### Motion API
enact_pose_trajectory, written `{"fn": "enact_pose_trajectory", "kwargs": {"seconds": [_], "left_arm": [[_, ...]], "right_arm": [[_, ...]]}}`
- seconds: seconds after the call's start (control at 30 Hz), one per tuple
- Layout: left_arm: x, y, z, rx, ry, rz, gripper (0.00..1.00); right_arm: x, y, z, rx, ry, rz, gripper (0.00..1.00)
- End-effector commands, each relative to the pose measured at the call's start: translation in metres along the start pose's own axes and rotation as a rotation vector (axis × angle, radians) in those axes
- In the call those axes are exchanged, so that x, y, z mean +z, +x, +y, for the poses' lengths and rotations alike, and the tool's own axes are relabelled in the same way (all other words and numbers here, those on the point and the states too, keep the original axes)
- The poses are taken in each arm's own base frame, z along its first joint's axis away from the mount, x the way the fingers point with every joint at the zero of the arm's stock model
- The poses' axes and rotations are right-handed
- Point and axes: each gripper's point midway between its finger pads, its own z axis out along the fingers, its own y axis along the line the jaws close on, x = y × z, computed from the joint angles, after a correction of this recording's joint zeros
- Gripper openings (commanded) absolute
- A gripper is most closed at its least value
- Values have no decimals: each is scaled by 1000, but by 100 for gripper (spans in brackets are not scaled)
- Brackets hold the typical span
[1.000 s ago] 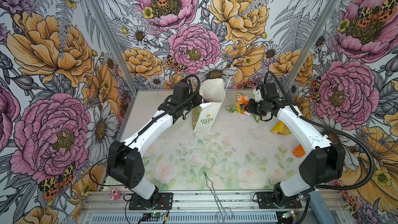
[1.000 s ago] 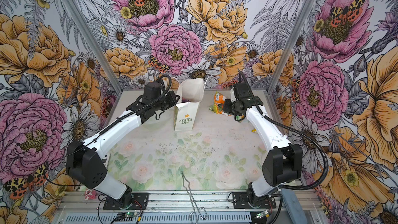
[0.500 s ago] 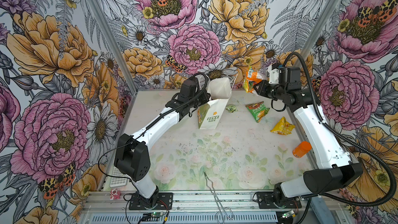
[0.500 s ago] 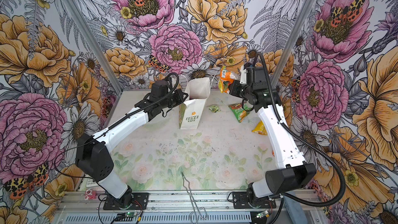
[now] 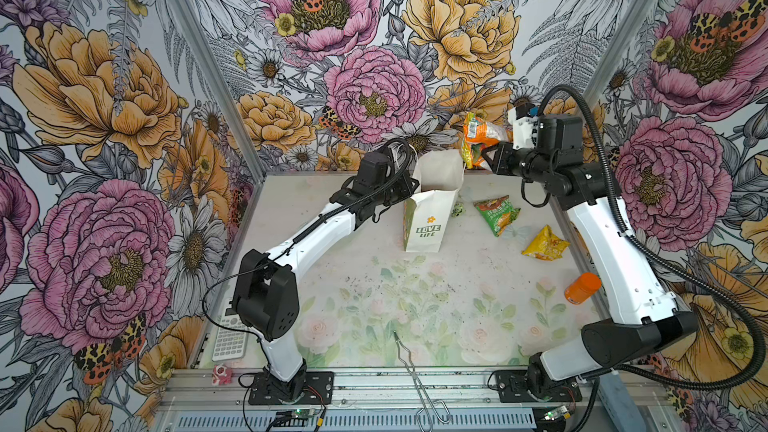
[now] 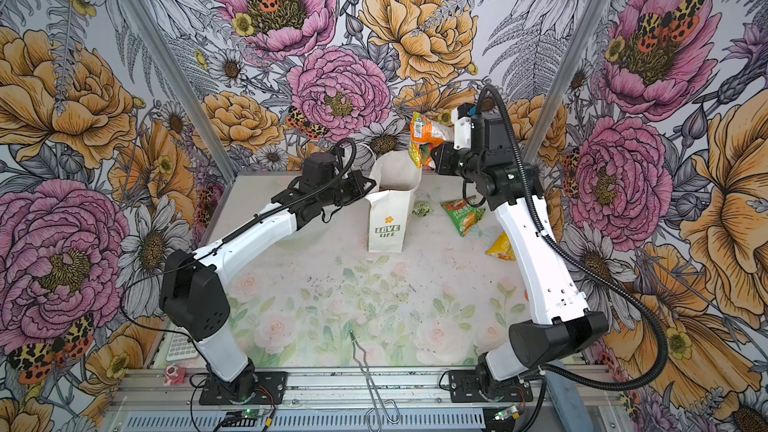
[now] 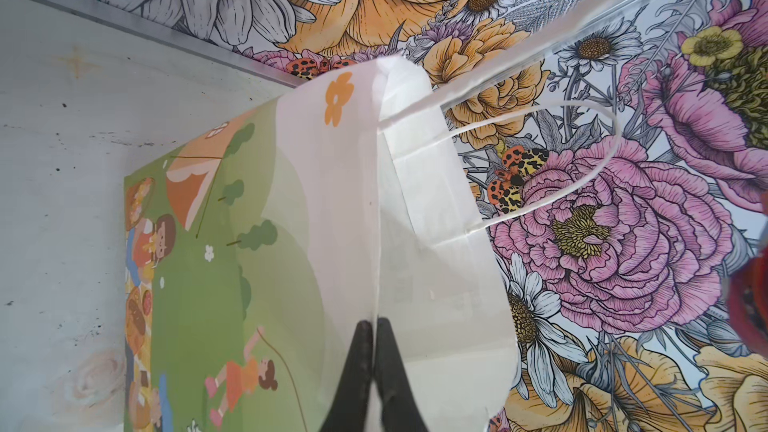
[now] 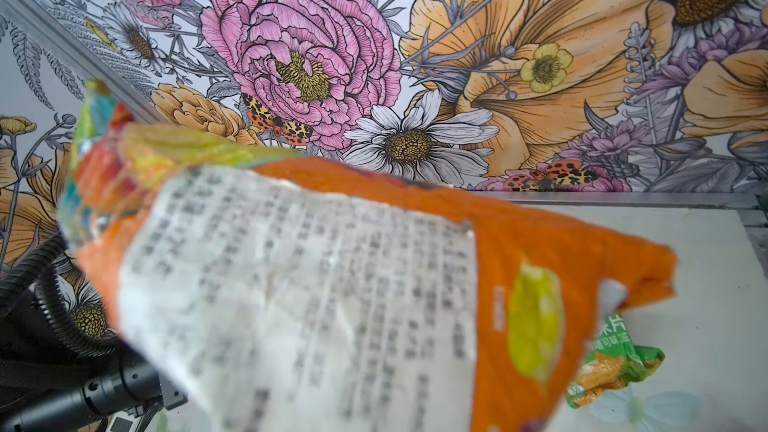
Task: Place the snacks into the paper bag
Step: 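Lift the orange packet with the right gripper and carry it toward the bag, then lower the orange packet into the bag opening held by the left gripper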
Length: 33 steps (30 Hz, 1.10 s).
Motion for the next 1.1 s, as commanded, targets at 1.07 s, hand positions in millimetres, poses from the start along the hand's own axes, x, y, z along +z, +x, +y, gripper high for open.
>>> {"fn": "enact_pose_trajectory", "kwargs": {"seconds": [1.07], "left_arm": [[-31,0,1,-2,4,-116,0]], "right_arm": [[81,50,25,-917,386,273,0]]}}
